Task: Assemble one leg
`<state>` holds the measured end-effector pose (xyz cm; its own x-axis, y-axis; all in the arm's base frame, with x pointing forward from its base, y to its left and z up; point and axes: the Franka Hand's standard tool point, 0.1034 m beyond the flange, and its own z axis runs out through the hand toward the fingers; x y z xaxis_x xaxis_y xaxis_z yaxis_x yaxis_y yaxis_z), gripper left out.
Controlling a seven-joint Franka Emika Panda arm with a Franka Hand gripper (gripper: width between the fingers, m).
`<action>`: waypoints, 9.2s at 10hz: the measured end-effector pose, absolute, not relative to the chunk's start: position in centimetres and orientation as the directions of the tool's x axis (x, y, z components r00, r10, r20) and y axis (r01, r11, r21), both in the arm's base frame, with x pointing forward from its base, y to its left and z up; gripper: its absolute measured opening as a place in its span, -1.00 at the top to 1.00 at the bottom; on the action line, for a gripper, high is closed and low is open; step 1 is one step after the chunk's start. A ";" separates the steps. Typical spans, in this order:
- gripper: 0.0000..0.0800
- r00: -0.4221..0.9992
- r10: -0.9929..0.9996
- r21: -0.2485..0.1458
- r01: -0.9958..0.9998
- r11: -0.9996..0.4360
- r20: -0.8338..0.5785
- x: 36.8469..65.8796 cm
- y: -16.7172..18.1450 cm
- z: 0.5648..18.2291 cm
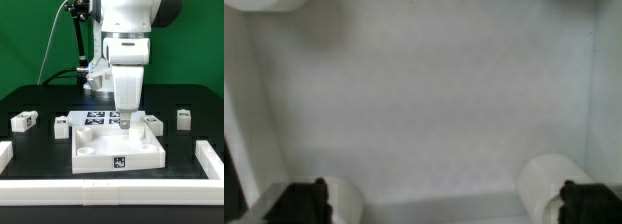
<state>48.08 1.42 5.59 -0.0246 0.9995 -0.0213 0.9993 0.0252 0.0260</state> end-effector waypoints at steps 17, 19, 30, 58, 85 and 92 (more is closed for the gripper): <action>0.86 -0.042 0.999 -0.015 0.999 0.042 0.006 42.1 0.7 0.9; 0.86 -0.042 0.999 -0.015 0.999 0.042 0.006 42.1 0.7 0.9; 0.85 0.010 0.999 0.023 1.000 -0.011 0.035 48.2 7.1 1.0; -0.62 0.457 0.889 0.035 0.889 -0.457 0.020 45.1 10.3 7.0; -0.62 0.563 -0.058 0.021 -0.071 -0.997 -0.825 37.7 15.6 3.3; -0.62 0.589 -0.040 0.012 -0.052 -0.999 -0.807 35.5 16.3 1.0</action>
Offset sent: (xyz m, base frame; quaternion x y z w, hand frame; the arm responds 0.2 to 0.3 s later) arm -0.0389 -0.0030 -0.0207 0.0075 0.0266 -0.0409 0.9988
